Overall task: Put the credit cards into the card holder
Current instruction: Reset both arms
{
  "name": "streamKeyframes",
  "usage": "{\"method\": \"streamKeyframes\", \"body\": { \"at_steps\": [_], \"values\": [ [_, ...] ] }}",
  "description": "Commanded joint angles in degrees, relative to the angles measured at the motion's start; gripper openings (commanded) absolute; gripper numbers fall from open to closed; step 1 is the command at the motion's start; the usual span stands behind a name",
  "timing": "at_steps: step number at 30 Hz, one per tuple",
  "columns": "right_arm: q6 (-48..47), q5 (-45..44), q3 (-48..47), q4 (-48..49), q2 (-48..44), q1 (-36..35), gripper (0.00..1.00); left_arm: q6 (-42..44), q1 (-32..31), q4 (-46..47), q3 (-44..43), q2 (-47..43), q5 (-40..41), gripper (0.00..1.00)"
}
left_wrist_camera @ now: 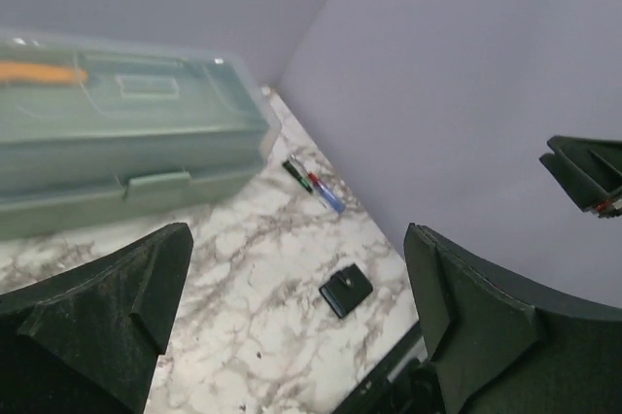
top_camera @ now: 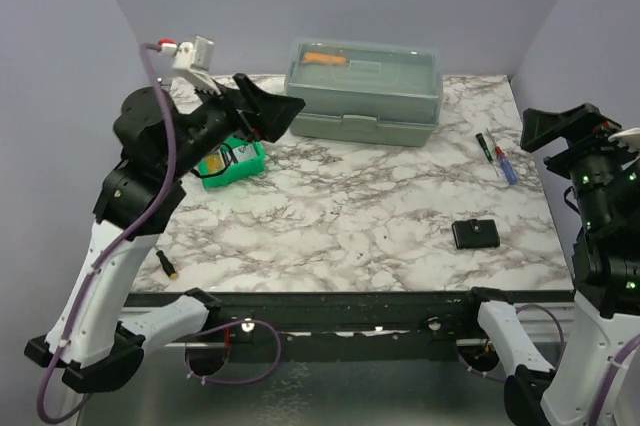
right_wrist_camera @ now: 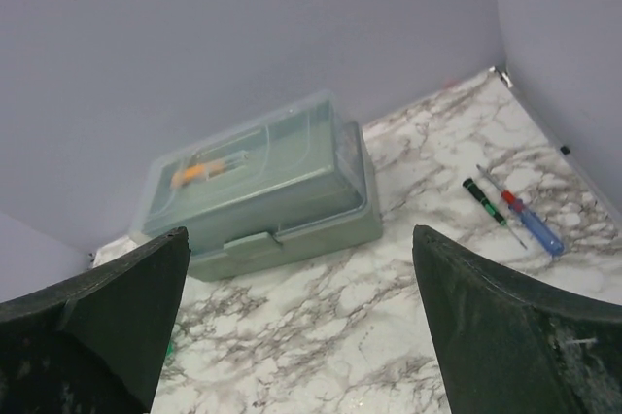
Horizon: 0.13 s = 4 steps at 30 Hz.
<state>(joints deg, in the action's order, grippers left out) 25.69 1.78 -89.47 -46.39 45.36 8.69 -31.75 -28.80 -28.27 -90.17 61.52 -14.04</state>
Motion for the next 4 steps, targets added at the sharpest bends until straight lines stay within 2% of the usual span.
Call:
{"method": "streamKeyframes", "body": {
  "at_steps": [1,4],
  "values": [
    [-4.31,-3.68,-4.08,-2.46,-1.82,0.19,1.00,4.64,-0.01,1.90,-0.89,-3.98,8.59,0.99],
    [-5.48,-4.49,-3.03,-0.09,-3.83,0.17,1.00,5.58,0.05,2.09,-1.81,-5.68,9.37,0.99]
  ]
}}
